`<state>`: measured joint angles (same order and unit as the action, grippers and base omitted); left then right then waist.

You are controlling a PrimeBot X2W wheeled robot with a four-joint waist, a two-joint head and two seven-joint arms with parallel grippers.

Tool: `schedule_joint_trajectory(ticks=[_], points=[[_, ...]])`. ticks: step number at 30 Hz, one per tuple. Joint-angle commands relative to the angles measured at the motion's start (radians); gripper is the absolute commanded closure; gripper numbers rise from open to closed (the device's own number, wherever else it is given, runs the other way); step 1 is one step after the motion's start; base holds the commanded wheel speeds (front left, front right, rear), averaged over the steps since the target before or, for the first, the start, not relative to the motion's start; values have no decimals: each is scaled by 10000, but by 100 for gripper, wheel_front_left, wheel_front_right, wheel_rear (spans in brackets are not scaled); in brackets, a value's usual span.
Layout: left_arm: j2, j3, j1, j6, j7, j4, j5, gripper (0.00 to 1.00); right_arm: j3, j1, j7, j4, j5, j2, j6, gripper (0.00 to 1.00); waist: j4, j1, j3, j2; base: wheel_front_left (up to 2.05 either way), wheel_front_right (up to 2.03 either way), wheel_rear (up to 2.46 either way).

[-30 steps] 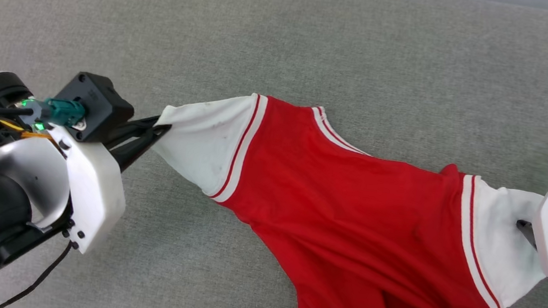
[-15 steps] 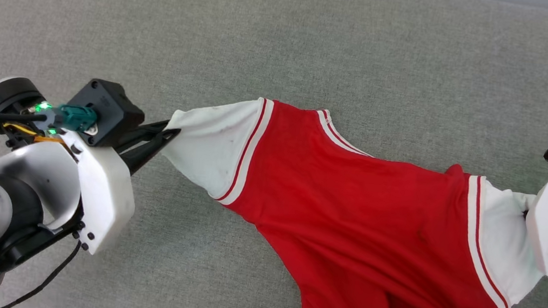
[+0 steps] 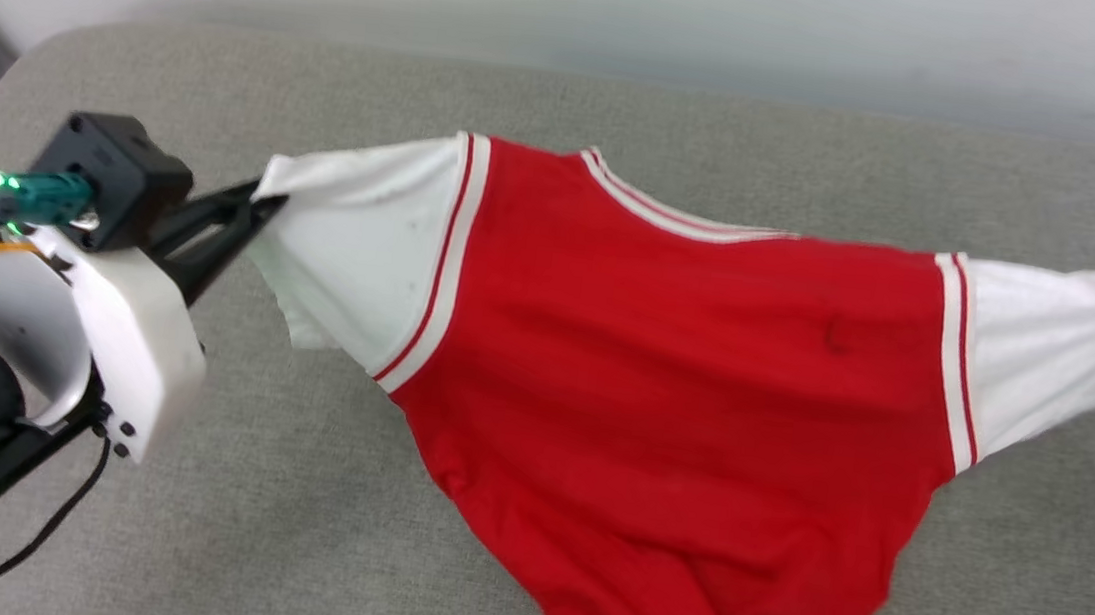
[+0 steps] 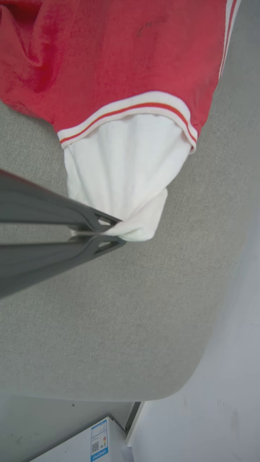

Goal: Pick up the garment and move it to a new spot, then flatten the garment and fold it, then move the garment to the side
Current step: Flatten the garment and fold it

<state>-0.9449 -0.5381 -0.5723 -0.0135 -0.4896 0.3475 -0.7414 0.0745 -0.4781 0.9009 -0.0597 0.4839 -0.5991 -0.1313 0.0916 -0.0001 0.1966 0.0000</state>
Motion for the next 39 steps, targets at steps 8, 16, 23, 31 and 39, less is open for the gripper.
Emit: schedule_joint_trajectory(ticks=[8, 16, 23, 31, 39], points=[[-313, 875, -168, 596, 740, 249, 302, 100, -1000, -560, -520, 1513, 216, -87, 9, 100, -605, 1, -1074, 0, 0, 0, 0], [-312, 1832, -894, 1066, 1784, 335, 729, 100, -1486, -1170, -1076, 2637, 194, 46, 9, 100, -968, 1, -1384, 0, 0, 0, 0], [-165, 2438, -1570, 1407, 2500, 263, 1054, 100, -1770, -1950, -1601, 2907, 200, 140, 9, 100, -1185, 1, -1111, 0, 0, 0, 0], [275, 2382, -3127, 1101, 2739, -463, 1241, 100, -1739, -3342, -2235, 2422, 73, 238, 9, 100, -1339, 1, 206, 0, 0, 0, 0], [1078, 1781, -6173, 254, 3083, -2966, 2028, 100, -1270, -5918, -3266, 892, -639, 860, 10, 100, -1633, 1, 2140, 0, 0, 0, 0]])
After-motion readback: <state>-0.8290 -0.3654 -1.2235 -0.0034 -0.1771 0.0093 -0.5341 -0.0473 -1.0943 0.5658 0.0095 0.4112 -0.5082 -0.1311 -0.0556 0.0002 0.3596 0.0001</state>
